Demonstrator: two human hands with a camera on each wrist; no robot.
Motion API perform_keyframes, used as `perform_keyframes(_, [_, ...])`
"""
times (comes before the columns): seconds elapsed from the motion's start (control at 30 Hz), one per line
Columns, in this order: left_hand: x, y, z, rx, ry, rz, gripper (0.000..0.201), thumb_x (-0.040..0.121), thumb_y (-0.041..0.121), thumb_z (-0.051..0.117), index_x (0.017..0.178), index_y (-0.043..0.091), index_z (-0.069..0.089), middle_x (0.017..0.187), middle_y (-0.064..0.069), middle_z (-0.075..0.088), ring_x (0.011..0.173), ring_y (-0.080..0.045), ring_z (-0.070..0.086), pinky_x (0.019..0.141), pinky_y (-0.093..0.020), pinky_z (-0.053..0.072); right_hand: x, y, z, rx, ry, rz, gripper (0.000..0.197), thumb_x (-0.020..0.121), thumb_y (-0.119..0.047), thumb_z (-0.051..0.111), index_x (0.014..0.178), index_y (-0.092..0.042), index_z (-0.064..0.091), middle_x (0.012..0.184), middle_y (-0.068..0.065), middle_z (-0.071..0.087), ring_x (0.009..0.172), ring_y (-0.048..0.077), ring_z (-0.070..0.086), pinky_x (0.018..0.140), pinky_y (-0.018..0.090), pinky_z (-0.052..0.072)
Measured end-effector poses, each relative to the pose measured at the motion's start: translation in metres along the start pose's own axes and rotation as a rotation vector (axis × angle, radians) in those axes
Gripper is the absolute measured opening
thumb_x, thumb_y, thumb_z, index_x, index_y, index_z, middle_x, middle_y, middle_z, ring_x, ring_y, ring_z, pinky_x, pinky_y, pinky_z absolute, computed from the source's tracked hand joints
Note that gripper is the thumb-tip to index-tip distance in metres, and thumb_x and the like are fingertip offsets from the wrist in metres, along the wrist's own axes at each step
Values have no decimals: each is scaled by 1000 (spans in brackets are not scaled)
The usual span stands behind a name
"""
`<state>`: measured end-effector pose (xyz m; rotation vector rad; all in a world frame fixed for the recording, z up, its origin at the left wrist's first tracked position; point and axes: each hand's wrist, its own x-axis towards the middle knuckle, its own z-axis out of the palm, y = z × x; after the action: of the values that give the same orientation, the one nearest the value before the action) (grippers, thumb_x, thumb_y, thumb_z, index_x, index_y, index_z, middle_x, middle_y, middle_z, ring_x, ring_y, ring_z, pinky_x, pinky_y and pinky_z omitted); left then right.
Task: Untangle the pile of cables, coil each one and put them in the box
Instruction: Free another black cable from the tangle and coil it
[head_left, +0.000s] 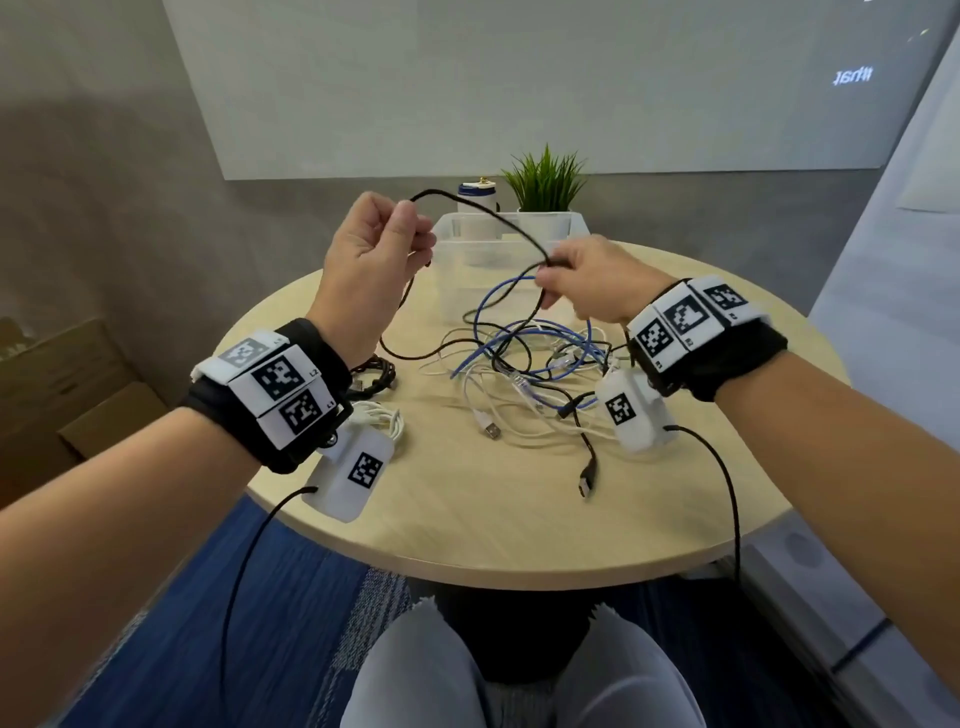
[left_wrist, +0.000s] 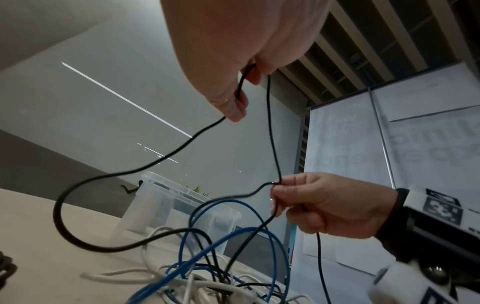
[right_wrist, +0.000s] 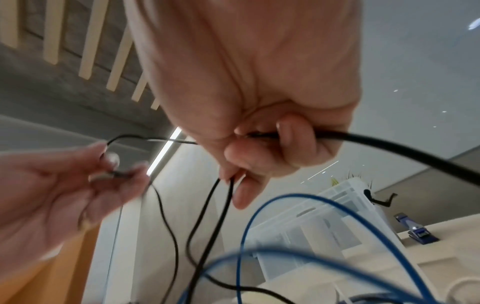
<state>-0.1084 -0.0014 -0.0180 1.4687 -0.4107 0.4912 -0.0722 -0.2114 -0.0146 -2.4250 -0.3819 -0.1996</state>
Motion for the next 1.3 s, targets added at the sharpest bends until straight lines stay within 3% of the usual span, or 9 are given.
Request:
perform_keyframes(0.17, [2, -8, -9, 338, 7, -167, 28, 92, 39, 52, 75, 17, 52, 80, -3, 57, 80, -19, 55, 92, -46, 51, 11, -4, -19, 364, 199, 4, 14, 98, -18, 44, 86, -19, 51, 72, 5, 67, 41, 12, 54, 33, 17, 31])
perform_keyframes(0.27, [-2, -11, -8, 583, -134, -331, 29, 97, 34, 49, 80, 15, 64, 85, -5, 59, 83, -18, 55, 76, -35, 56, 11, -10, -26, 498, 253, -49, 16, 97, -14, 48, 83, -19, 54, 60, 4, 58, 37, 10, 52, 32, 19, 34])
perform_keyframes(0.43, [-6, -4, 0, 815, -99, -137, 31, 96, 36, 48, 116, 19, 66, 107, -5, 68, 97, -26, 60, 80, -27, 43, 5, -11, -21, 518, 183, -98, 11, 96, -12, 54, 88, -14, 60, 65, 6, 57, 44, 12, 59, 39, 20, 47])
perform_keyframes(0.57, [-8, -1, 8, 747, -202, -75, 23, 88, 40, 62, 102, 23, 69, 69, 13, 60, 49, 3, 48, 51, -9, 38, -3, -18, -16, 701, 117, -76, 8, 95, -4, 53, 98, -4, 60, 70, 10, 60, 54, 19, 67, 52, 25, 57])
perform_keyframes(0.73, [-15, -17, 19, 690, -365, -172, 12, 85, 31, 69, 93, 22, 71, 65, 11, 57, 42, 3, 44, 47, -12, 34, -11, -34, -17, 887, 45, -130, 6, 95, -4, 53, 95, -4, 59, 72, 12, 57, 55, 19, 67, 51, 25, 57])
perform_keyframes(0.9, [-8, -20, 15, 669, -296, -218, 14, 92, 23, 58, 82, 17, 65, 70, 2, 61, 50, -7, 54, 48, -18, 43, -10, -22, -18, 591, 76, -125, 12, 95, -6, 53, 101, -6, 63, 69, 6, 58, 37, 7, 49, 32, 17, 35])
perform_keyframes(1.1, [-1, -15, 10, 529, -175, -211, 20, 98, 19, 46, 79, 15, 52, 68, -5, 61, 49, -13, 60, 46, -19, 48, -14, -13, -16, 170, 38, -92, 12, 92, -13, 59, 94, -5, 68, 67, -2, 60, 39, -6, 47, 44, 5, 33])
perform_keyframes(1.2, [-2, -12, 10, 305, -184, -221, 18, 99, 11, 45, 82, 17, 47, 78, -5, 66, 62, -13, 67, 60, -25, 51, -14, -11, -17, 39, 19, -69, 18, 91, -20, 61, 76, -12, 69, 61, -8, 60, 38, -4, 43, 44, 11, 32])
perform_keyframes(1.3, [-2, -9, 10, 287, -212, -92, 17, 97, 7, 47, 85, 19, 48, 90, -2, 67, 71, -7, 66, 63, -17, 45, -13, -10, -16, 44, 14, -52, 18, 90, -23, 62, 74, -20, 68, 62, -9, 62, 41, -1, 43, 48, 15, 33])
